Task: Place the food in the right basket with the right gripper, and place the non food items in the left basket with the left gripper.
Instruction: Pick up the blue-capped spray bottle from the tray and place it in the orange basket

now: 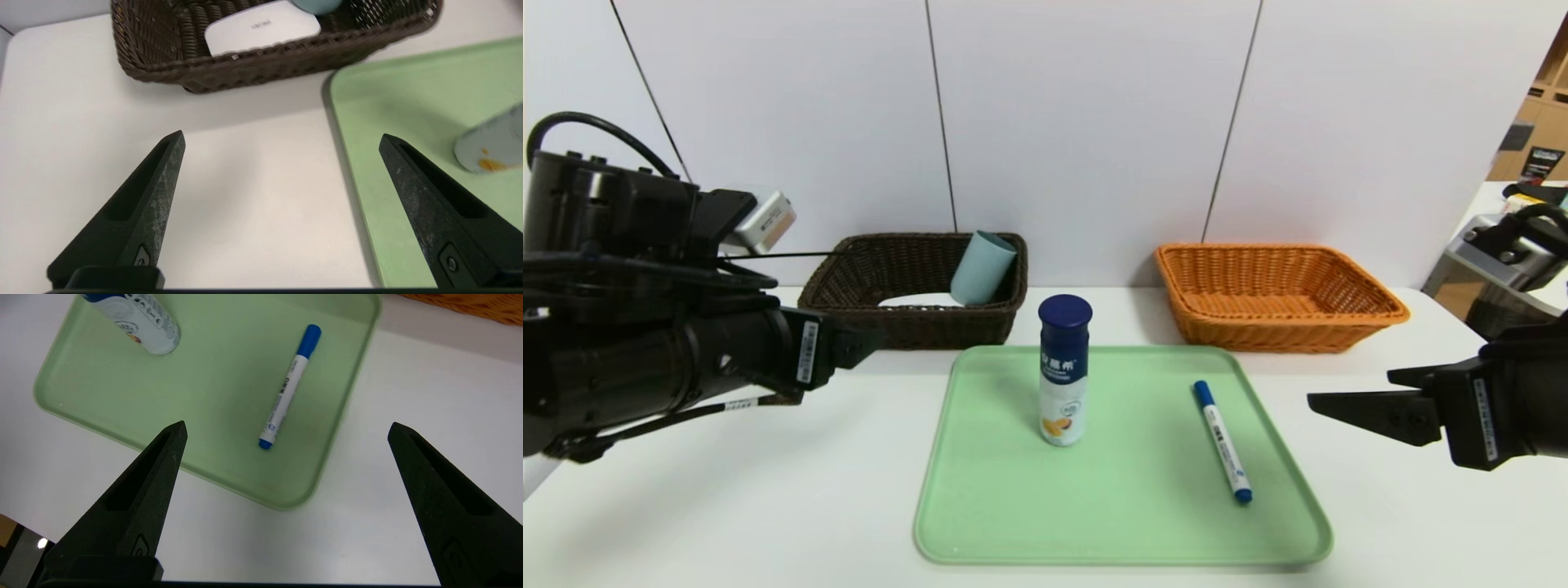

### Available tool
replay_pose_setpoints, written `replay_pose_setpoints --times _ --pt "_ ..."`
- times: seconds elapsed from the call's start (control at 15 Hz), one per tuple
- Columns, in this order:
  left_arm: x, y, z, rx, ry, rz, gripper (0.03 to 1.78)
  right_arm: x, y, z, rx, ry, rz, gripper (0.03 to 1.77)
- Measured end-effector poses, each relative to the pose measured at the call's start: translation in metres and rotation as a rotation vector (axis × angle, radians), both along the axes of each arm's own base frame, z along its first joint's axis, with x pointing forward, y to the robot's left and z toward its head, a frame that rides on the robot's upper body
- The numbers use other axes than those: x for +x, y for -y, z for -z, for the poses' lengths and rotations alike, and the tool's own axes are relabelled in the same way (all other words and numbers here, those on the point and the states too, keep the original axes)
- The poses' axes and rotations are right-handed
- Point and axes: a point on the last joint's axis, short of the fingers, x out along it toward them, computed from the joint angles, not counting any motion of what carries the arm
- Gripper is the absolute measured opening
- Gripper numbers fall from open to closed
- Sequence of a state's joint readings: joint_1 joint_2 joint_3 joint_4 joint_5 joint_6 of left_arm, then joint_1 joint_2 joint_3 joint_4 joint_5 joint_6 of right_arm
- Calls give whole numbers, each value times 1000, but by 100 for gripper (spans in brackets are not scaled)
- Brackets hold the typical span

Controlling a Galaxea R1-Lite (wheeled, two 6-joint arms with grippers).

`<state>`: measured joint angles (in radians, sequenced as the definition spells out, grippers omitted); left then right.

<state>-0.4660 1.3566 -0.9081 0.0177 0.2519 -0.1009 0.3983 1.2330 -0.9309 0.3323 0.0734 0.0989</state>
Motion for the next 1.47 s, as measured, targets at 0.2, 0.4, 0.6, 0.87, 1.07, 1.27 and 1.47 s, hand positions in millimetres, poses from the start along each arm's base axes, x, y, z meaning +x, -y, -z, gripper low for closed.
replay_pose_setpoints --times 0.2,0.4,0.6,0.87,1.07,1.27,1.47 --pt "-33 1 -3 -66 9 176 169 14 -23 4 6 39 -90 170" --pt "-50 4 -4 -82 21 265 169 23 -46 7 9 88 -180 170" --pt "-57 12 -2 -74 18 331 169 31 -67 13 10 119 -255 170" --pt "-59 16 -1 -68 13 357 169 39 -84 22 32 134 -315 170" --pt "-60 16 -1 -56 20 359 169 45 -92 26 65 149 -362 170" --pt "-59 16 -1 -59 23 354 169 58 -103 35 66 203 -383 170" --pt "-59 16 -3 -60 28 352 169 69 -121 44 90 272 -404 170"
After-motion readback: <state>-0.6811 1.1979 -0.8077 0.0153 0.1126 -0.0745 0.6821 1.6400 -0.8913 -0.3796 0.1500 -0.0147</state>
